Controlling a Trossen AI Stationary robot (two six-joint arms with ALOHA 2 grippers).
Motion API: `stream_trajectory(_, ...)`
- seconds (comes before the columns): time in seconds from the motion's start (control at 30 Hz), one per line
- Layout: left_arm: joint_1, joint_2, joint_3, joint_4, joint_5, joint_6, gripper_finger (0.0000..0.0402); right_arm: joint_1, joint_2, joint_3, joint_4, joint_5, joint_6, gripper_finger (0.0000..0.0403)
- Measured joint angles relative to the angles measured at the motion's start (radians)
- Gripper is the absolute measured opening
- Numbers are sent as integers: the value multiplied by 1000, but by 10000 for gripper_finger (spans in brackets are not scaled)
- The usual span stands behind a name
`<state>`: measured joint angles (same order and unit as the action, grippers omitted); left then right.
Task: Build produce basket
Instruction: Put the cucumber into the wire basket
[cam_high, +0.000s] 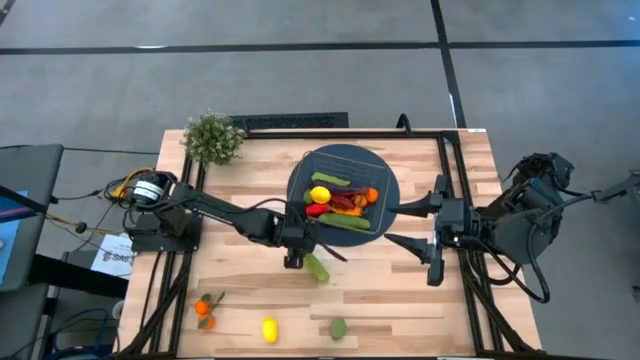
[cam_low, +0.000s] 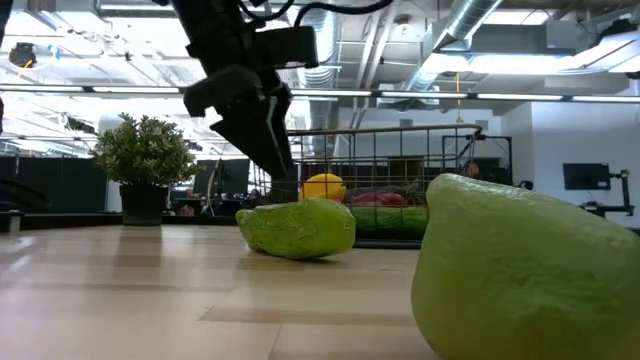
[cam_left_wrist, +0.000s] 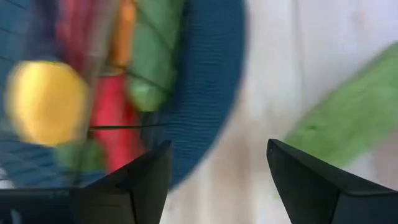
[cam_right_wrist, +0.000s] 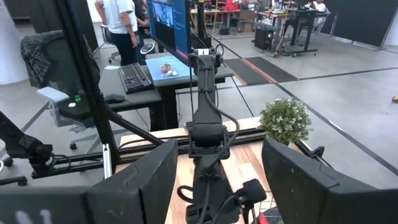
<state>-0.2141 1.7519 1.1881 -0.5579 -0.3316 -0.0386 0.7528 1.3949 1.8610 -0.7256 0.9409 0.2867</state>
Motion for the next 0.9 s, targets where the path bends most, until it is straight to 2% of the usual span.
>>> stream_trajectory(0.13, -27, 0, 0, 0, 163, -37, 249, 0, 0, 0, 0, 0, 0, 255)
stream_trajectory(0.23, -70, 0, 0, 7, 196, -17, 249, 0, 0, 0, 0, -1, 0, 255)
stream_trajectory(0.33, -119, 0, 0, 23, 191, 42, 249, 0, 0, 0, -2, -1, 0, 255)
stream_trajectory(0.57, -161, 0, 0, 101, 84, 104, 249, 0, 0, 0, -3, -1, 1, 255)
stream_trajectory(0.9, -146, 0, 1, 113, 127, 136, 249, 0, 11, 0, 4, -1, 3, 255)
